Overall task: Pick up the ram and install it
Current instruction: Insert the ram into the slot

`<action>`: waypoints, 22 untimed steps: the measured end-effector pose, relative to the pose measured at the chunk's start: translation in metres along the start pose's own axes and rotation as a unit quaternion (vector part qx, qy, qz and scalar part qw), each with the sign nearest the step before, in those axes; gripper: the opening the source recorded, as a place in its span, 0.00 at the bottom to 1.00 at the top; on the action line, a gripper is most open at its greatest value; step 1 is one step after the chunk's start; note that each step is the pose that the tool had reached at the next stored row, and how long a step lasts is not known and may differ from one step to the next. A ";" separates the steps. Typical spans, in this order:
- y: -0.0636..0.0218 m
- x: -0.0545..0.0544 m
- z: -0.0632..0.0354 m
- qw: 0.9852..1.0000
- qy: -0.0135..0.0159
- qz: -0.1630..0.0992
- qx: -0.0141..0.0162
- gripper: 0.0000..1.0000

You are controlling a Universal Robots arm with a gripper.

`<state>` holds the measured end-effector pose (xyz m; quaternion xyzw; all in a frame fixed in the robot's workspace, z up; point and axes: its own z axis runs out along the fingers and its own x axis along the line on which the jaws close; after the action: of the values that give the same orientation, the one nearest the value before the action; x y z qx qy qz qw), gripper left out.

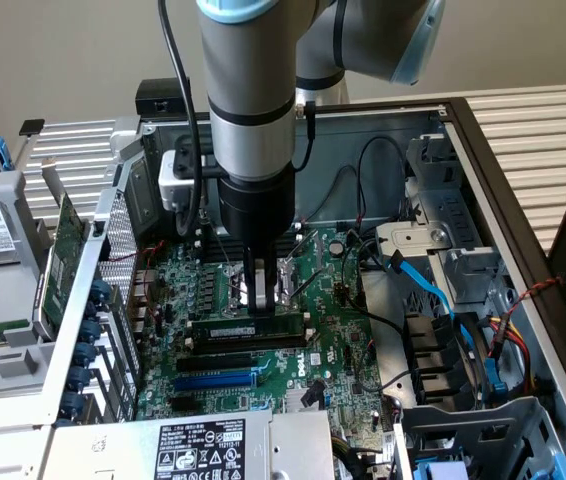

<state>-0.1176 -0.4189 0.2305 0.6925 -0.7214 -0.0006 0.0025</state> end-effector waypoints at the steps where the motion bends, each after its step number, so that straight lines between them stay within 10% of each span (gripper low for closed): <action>1: 0.0000 0.000 0.0002 1.000 0.000 0.000 0.000 0.12; 16: 0.0001 0.000 0.0027 1.000 -0.001 0.000 0.000 0.12; 22: 0.0010 0.000 0.0025 1.000 -0.002 0.000 0.000 0.27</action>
<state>-0.1186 -0.4190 0.2280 0.6924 -0.7215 -0.0020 0.0011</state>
